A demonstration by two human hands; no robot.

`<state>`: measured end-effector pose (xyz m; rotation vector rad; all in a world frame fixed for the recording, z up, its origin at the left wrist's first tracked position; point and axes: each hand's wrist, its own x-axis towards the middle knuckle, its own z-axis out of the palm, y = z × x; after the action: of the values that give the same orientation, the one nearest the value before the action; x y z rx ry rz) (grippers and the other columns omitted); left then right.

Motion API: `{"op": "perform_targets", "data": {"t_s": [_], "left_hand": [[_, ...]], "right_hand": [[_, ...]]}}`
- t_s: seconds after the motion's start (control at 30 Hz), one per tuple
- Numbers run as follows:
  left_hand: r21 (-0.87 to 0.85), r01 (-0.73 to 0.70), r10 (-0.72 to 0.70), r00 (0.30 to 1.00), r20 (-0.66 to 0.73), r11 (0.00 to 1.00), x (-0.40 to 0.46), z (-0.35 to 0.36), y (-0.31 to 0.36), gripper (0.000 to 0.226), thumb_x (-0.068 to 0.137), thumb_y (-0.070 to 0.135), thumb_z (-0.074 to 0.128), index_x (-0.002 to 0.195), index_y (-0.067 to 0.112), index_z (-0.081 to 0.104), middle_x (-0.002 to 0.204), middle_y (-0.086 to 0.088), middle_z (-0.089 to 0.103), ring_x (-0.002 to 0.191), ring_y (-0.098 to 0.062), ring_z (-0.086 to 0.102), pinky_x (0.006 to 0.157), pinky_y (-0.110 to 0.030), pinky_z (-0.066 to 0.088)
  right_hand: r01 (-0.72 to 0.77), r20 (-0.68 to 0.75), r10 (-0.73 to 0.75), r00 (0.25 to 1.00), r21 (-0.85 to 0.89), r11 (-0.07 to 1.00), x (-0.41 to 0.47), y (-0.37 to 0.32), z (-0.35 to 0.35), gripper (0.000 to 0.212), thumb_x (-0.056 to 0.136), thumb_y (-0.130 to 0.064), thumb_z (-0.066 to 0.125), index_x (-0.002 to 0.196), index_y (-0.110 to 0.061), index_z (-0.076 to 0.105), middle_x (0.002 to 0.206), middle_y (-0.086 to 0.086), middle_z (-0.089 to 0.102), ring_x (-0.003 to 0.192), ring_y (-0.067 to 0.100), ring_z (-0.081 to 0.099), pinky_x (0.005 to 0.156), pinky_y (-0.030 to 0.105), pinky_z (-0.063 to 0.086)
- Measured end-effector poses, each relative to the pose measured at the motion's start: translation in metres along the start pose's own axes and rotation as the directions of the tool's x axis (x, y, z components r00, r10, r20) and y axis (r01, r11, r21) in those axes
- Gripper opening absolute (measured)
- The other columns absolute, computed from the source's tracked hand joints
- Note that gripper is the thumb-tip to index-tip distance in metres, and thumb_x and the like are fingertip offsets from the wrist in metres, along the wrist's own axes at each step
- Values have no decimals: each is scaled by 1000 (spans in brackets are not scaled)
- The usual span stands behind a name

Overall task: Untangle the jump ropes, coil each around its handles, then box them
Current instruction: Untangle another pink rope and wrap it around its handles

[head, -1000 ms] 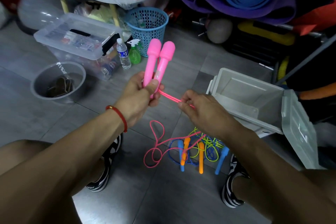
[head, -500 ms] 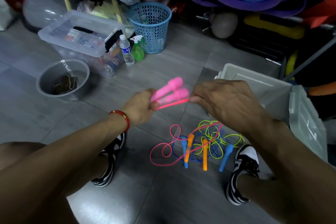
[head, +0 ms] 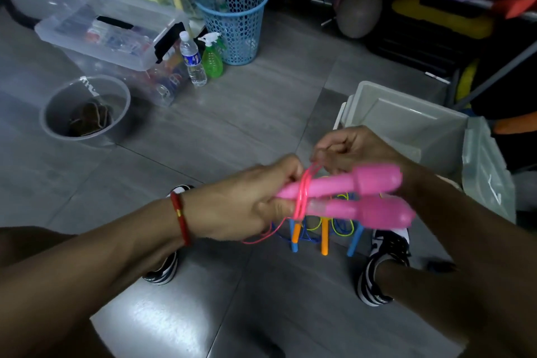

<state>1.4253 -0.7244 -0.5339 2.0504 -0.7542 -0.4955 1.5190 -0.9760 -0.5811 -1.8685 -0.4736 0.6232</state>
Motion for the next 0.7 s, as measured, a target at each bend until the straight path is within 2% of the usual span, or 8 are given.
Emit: {"op": "perform_targets", "data": {"t_s": [0.07, 0.1, 0.2, 0.3, 0.43, 0.53, 0.63, 0.7], "left_hand": [[-185, 59, -81, 990, -113, 981, 1, -7, -2, 17, 97, 14, 55, 102, 22, 41, 78, 10, 61, 63, -10, 46, 57, -29, 41], [-286, 96, -145, 977, -155, 953, 2, -10, -6, 23, 98, 8, 56, 101, 22, 38, 81, 2, 67, 63, -10, 49, 57, -26, 42], [-462, 156, -317, 901, -295, 873, 5, -23, -22, 37, 99, -3, 51, 100, 26, 29, 87, -23, 67, 63, -20, 48, 51, -24, 42], [-542, 173, -445, 789, -424, 822, 6, -35, -40, 40, 99, -9, 45, 97, 27, 26, 84, -20, 65, 61, -20, 43, 45, -20, 38], [-465, 317, -525, 734, -432, 826, 4, -28, -57, 37, 96, -5, 47, 100, 25, 25, 84, -24, 63, 57, -19, 41, 49, -29, 35], [-327, 428, -538, 701, -468, 843, 3, -21, -67, 35, 81, 17, 48, 108, 20, 27, 90, -30, 64, 55, -17, 44, 53, -30, 35], [-101, 539, -499, 671, -548, 836, 6, -17, -72, 34, 88, 6, 53, 118, 8, 36, 100, -23, 67, 70, -27, 56, 59, -31, 34], [17, 553, -446, 690, -569, 833, 7, -15, -70, 34, 90, -1, 51, 121, -1, 37, 102, -24, 65, 84, -38, 61, 66, -36, 40]], "right_hand": [[-117, -17, 122, 992, 171, 978, -7, 22, 12, 57, 53, -50, 95, 87, -11, 71, 66, -11, 69, 60, -1, 61, 72, 26, 56], [-140, -14, 145, 989, 186, 973, -10, 21, 23, 51, 52, -50, 94, 80, -14, 71, 60, -8, 64, 54, 2, 58, 64, 31, 55], [-10, -14, 12, 1000, 146, 989, -10, 5, 60, 27, 93, -39, 61, 92, -15, 75, 56, 4, 47, 51, 16, 39, 53, 28, 34], [-10, -7, 10, 1000, 76, 997, -11, -18, 85, 24, 101, -30, 56, 112, -19, 74, 58, -7, 49, 56, 14, 43, 55, 31, 38], [-70, 58, 78, 995, -125, 990, -13, -27, 102, 23, 97, -35, 53, 88, -21, 69, 59, -3, 53, 57, 10, 47, 55, 37, 44], [-267, 66, 266, 962, 4, 964, -12, -29, 107, 31, 105, -19, 45, 80, -17, 62, 55, -6, 53, 51, 14, 46, 52, 32, 41], [-358, 3, 360, 933, 103, 928, -14, -35, 114, 35, 106, -22, 45, 79, -12, 65, 67, 0, 53, 58, 12, 50, 61, 37, 57], [-373, -87, 377, 922, 62, 926, -14, -39, 114, 35, 104, -24, 47, 79, -16, 70, 67, -1, 51, 55, 11, 49, 59, 31, 52]]}}
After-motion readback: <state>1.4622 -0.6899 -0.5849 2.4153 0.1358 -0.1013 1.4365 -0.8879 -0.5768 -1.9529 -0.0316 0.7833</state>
